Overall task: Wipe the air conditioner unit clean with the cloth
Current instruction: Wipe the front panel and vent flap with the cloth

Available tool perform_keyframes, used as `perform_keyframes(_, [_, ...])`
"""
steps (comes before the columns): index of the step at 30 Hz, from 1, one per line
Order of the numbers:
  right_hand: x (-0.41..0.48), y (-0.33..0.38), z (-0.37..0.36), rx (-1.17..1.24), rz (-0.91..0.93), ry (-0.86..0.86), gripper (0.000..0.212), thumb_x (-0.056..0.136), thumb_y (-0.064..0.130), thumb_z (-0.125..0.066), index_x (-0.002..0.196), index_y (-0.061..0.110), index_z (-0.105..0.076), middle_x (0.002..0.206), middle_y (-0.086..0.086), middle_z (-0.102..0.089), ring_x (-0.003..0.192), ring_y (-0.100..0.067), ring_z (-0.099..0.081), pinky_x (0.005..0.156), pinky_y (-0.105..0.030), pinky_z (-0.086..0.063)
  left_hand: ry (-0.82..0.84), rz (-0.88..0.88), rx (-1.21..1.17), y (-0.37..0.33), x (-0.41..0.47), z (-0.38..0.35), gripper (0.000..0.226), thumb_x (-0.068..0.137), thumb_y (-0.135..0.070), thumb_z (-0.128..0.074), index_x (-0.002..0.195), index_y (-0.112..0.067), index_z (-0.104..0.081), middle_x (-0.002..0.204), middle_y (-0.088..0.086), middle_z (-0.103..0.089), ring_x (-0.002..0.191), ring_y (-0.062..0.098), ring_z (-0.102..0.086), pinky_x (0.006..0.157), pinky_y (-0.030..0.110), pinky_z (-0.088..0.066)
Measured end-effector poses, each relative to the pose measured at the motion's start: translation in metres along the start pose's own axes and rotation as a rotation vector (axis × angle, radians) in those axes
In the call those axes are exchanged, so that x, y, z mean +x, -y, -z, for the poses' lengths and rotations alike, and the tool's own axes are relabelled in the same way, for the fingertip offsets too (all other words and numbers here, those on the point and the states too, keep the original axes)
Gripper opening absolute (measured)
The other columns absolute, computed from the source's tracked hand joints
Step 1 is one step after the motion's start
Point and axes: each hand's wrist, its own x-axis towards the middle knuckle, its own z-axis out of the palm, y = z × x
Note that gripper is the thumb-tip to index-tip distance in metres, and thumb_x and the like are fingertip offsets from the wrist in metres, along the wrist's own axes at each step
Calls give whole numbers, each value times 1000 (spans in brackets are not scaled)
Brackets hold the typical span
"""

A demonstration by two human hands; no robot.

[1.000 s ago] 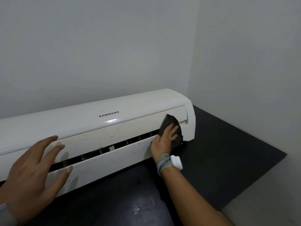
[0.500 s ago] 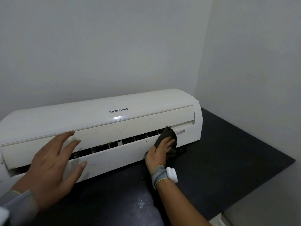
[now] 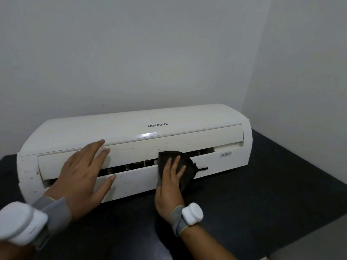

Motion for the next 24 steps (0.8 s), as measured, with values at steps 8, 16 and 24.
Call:
perform_keyframes(8, [10,-20,30,281,-124,-163,77,89,-10,-37,149,9,8,154,-7,26,144,-34,15,111,-24,9,15,17,42,14,17,2,74,80,-51,-30,127,2,-51,139,21,-45,127,40,-44,100,56,-36])
perform_keyframes(16, [28,-7,31,269,-259,-218,76,90,-4,-38,150,6,7,157,-10,22,143,-43,11,117,-42,1,0,34,56,33,28,11,76,79,-55,-27,124,0,-52,139,19,-46,128,39,-43,103,55,-34])
perform_keyframes(24, [-17,18,-26,117,52,47,83,86,-1,-35,145,12,22,144,-1,43,140,-32,27,119,-45,3,30,77,33,50,21,9,79,78,-60,-23,127,-5,-51,137,16,-45,125,37,-44,99,52,-39])
